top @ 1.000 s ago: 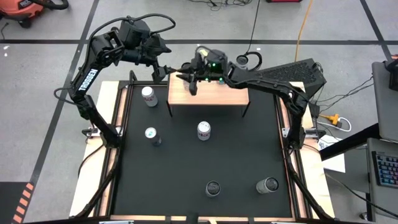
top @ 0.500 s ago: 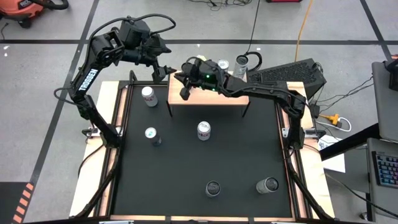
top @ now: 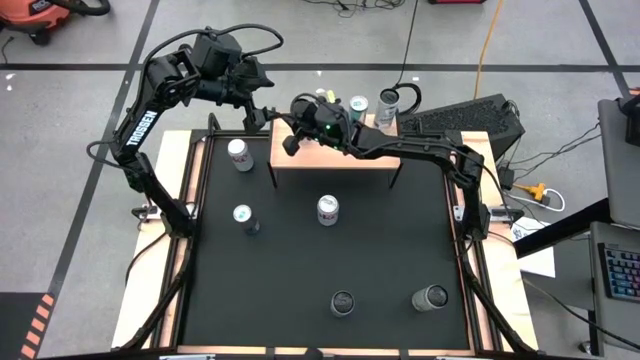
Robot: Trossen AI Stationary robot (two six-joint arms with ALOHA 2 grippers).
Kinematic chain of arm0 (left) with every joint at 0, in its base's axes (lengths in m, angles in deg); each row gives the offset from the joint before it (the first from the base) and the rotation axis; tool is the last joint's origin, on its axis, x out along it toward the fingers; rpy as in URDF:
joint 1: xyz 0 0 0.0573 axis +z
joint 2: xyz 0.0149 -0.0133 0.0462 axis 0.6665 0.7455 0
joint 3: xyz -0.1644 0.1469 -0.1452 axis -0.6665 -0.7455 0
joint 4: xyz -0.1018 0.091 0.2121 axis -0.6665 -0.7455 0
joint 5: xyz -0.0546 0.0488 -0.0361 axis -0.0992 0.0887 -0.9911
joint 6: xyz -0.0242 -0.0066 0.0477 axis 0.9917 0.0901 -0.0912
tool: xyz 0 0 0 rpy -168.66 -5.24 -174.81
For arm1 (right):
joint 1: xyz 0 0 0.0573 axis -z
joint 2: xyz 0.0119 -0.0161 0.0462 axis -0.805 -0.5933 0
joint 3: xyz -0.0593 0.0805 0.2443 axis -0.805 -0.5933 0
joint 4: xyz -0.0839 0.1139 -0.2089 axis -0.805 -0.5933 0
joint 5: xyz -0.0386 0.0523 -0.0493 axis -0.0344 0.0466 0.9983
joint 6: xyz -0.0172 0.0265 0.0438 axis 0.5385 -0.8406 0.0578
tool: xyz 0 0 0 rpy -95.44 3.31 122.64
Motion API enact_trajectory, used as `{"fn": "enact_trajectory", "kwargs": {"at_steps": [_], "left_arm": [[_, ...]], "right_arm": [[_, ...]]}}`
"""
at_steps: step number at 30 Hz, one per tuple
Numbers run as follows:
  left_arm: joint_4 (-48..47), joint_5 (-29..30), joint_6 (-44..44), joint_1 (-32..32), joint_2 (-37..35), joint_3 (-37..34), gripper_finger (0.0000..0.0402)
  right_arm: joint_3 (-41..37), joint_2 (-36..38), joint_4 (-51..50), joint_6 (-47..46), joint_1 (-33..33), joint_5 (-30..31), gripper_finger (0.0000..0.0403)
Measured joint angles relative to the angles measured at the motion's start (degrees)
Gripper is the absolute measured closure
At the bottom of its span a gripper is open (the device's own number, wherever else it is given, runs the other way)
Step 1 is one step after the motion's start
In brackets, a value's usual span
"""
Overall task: Place canned beverage on shelf
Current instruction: Put the left white-yellow soda can on the shelf
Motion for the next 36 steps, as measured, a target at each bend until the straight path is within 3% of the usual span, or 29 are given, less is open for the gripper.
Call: {"fn": "enact_trajectory", "kwargs": {"at_steps": [19, 29, 36], "left_arm": [[0.0, 0.0, 0.0, 0.0, 0.0, 0.0, 0.0004], [-0.4, 0.0, 0.0, 0.0, 0.0, 0.0, 0.0004], [-0.4, 0.0, 0.0, 0.0, 0.0, 0.0, 0.0004]], "right_arm": [[0.0, 0.0, -4.6, 2.1, -1.8, 13.7, 0.0403], [0.0, 1.1, -6.2, 2.6, -2.8, 13.7, 0.0403], [0.1, 5.5, -5.7, 8.0, -4.7, 13.4, 0.0403]]}}
